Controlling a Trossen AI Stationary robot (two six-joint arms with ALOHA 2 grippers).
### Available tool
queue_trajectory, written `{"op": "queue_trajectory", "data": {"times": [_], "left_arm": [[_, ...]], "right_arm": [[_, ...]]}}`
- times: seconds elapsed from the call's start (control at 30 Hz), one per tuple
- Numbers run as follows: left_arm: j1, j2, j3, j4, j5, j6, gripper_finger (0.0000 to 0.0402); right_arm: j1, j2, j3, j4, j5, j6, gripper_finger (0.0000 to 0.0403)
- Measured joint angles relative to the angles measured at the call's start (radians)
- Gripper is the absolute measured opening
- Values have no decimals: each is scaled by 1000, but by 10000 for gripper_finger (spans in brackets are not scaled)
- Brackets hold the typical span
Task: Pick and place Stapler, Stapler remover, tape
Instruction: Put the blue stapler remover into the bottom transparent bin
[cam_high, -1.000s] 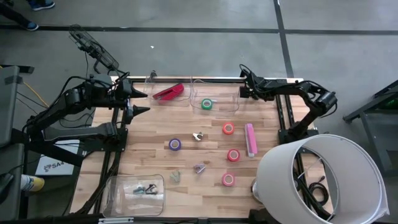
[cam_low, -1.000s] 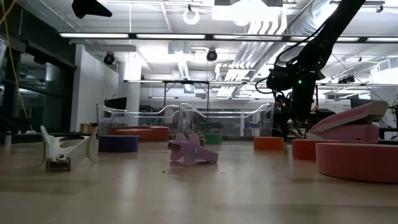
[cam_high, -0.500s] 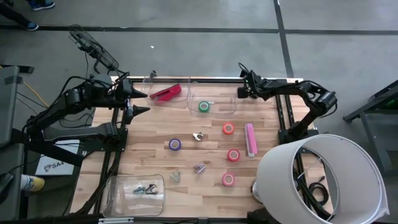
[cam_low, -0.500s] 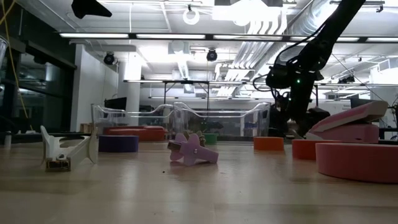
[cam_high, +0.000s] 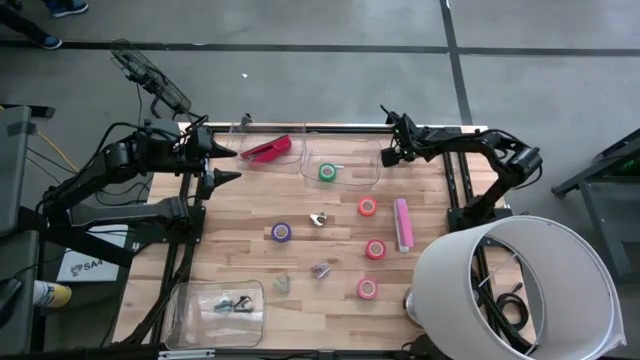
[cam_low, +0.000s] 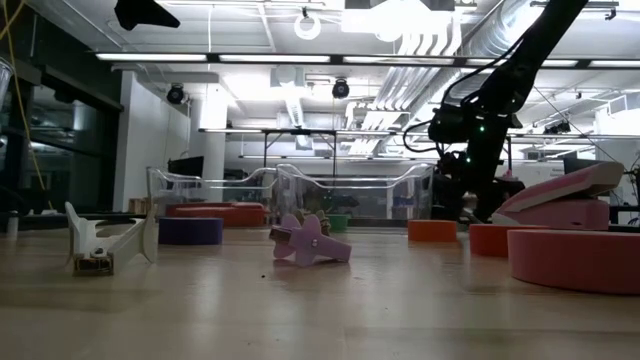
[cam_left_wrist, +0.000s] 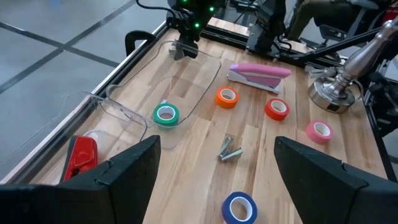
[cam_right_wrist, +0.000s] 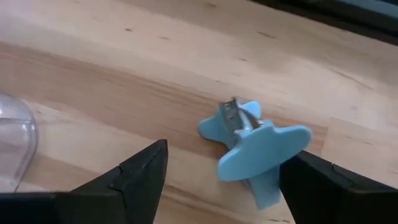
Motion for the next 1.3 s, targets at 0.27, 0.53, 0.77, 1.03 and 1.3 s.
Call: {"op": "queue_trajectory", "data": {"times": [0.27,0.53,0.77,1.03,1.3], "left_arm": [[0,0,0,0,0,0,310],[0,0,0,0,-1,0,310],[0,0,0,0,-3,0,310],[0,0,0,4,-4,-1,310],[0,0,0,40,-5,-5,310]], "right_arm": [[0,0,0,0,98,47,208],[0,0,0,-21,105,46,119],[0,0,0,-44,85,56,40],[3,-42,0,-82,111,172,34],[3,-148,0,-104,126,212,34]]}}
